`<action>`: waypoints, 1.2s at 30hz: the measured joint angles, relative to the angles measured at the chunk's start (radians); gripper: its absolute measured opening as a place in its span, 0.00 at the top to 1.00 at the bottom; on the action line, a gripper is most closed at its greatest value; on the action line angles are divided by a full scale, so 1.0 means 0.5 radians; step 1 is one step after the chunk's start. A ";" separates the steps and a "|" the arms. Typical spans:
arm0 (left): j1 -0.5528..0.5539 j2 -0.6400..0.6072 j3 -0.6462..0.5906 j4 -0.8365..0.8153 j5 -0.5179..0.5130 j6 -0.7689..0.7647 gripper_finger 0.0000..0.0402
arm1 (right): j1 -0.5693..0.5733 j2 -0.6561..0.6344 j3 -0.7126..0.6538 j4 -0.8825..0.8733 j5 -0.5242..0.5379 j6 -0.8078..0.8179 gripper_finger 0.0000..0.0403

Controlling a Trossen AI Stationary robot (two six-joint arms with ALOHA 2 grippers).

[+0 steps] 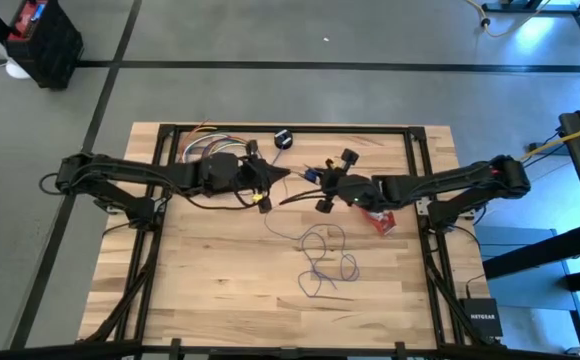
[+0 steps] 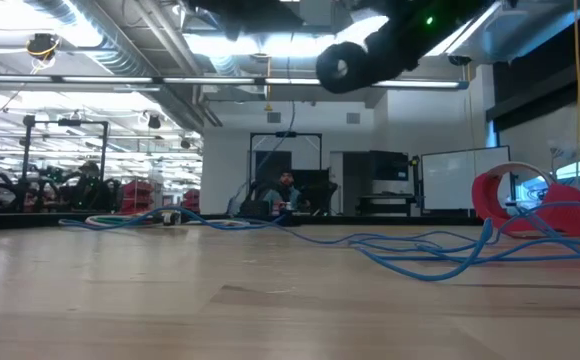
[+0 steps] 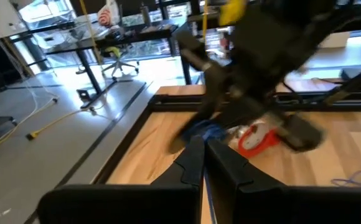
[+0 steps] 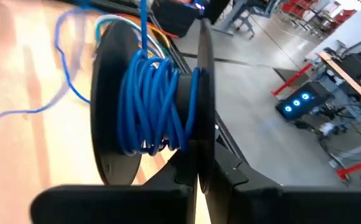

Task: Coil cords
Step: Coil the blue wire onto the spool

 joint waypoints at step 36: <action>-0.114 0.406 0.003 0.570 -0.003 0.053 0.99 | -0.159 0.115 -0.002 0.859 -0.369 0.101 0.95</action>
